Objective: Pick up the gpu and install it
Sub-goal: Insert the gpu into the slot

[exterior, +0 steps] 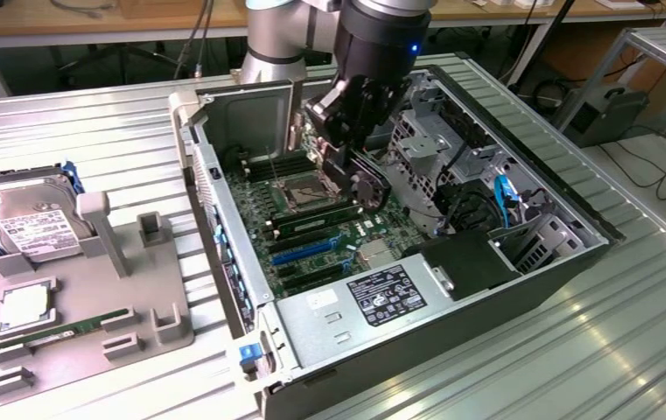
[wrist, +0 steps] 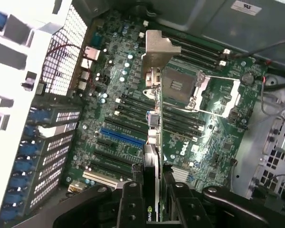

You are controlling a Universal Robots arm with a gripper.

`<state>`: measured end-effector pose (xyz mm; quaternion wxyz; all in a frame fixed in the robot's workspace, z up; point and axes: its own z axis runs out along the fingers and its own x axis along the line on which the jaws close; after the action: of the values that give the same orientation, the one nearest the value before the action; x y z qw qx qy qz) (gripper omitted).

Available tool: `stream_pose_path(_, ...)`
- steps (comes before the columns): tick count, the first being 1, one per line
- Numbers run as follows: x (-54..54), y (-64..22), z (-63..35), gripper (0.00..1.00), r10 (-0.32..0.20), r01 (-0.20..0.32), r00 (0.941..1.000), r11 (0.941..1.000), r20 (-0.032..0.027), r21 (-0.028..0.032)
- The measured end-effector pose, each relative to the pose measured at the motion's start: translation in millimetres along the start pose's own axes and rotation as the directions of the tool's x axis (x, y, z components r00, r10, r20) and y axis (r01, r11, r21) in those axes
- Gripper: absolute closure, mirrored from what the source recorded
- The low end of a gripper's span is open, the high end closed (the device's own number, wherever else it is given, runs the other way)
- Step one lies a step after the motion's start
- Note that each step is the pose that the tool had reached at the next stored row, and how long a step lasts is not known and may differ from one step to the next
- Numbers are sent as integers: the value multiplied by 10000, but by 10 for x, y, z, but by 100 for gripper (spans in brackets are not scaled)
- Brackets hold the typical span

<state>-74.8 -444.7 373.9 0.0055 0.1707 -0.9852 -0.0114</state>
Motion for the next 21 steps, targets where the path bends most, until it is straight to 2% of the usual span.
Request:
stream_pose_path(3,0,0,10,74,-894,894,9960,9960,43,32)
stream_pose_path(8,0,-1,22,74,-1910,1909,9815,9816,95,76)
stream_pose_path(9,0,-1,28,74,-2330,2329,9724,9725,114,95)
stream_pose_path(14,0,-1,39,74,-3108,3106,9504,9504,138,127)
stream_pose_path(17,0,-1,46,74,-3568,3566,9341,9341,149,145)
stream_pose_path(21,-1,-1,58,74,-4324,4321,9015,9016,157,167)
